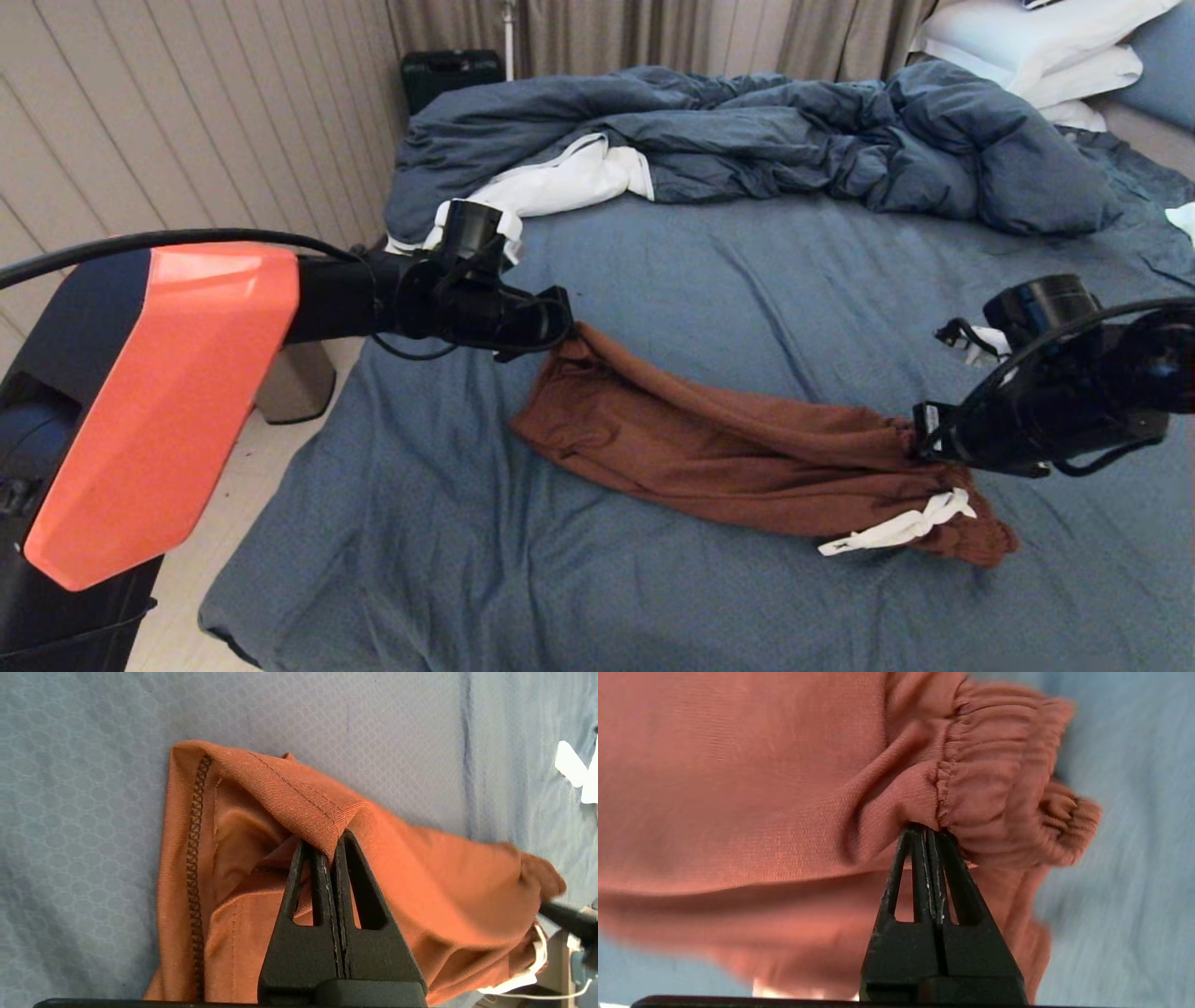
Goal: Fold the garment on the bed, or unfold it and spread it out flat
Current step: Fold the brown shorts
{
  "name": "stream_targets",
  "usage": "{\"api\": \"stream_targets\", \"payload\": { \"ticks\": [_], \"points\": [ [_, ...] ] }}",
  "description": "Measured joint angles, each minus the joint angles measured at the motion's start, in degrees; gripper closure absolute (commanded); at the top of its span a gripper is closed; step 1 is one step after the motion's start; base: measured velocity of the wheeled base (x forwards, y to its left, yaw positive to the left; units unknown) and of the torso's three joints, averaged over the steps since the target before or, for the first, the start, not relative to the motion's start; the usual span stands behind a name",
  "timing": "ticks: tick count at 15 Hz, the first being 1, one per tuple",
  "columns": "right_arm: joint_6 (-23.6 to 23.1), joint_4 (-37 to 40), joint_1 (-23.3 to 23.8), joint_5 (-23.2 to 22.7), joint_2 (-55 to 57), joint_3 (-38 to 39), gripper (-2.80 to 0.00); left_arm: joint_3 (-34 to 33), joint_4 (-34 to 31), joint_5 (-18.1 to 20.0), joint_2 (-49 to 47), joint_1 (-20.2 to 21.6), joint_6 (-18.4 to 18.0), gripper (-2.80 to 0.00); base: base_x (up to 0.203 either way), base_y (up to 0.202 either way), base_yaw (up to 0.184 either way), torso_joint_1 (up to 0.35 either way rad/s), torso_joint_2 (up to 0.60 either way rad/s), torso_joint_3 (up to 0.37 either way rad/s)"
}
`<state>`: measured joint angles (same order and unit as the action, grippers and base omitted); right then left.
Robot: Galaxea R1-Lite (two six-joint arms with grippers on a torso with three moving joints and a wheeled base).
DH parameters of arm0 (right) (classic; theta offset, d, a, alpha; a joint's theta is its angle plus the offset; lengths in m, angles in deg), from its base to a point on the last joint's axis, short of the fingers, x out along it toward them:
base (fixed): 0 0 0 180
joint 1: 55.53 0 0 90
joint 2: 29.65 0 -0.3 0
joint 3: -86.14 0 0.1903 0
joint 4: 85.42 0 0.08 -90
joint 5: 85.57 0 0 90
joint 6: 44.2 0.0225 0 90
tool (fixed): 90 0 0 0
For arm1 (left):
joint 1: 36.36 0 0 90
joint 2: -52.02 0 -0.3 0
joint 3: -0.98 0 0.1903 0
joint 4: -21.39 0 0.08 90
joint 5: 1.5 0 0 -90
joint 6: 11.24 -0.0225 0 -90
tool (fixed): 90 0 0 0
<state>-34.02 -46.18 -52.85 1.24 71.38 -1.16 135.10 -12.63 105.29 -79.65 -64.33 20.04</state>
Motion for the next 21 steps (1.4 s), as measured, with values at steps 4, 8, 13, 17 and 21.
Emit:
{"api": "stream_targets", "payload": {
  "ticks": [4, 8, 13, 17, 21],
  "points": [
    [3.22, -0.22, 0.65, 0.06, 3.88, -6.82, 0.0, 0.0, -0.09, 0.07, 0.16, 0.02, 0.02, 0.0, 0.0, 0.0, 0.0, 0.0, 0.0, 0.0],
    [5.53, -0.13, 0.2, 0.09, 5.21, -11.59, 0.0, 0.0, -0.34, 0.18, 0.47, -0.04, 0.05, 0.0, 0.0, 0.0, 0.0, 0.0, 0.0, 0.0],
    [6.79, -0.11, 0.12, 0.08, 5.88, -14.59, 0.0, -0.55, -1.26, 0.31, 1.26, -0.11, 0.5, 0.0, 0.0, 0.0, 0.0, 0.0, 0.0, 0.0],
    [6.59, -0.06, 0.06, 0.0, 3.62, -12.93, 0.0, -2.19, -2.9, 0.42, 3.62, -0.72, -0.02, 0.0, 0.0, 0.0, 0.0, 0.0, 0.0, 0.0],
    [5.83, 0.16, -0.1, 0.02, 1.46, -10.9, -2.8, -5.24, -2.87, 0.33, 6.12, -1.95, -0.87, -2.8, 0.0, 0.0, 0.0, 0.0, 0.0, 0.0]
  ]
}}
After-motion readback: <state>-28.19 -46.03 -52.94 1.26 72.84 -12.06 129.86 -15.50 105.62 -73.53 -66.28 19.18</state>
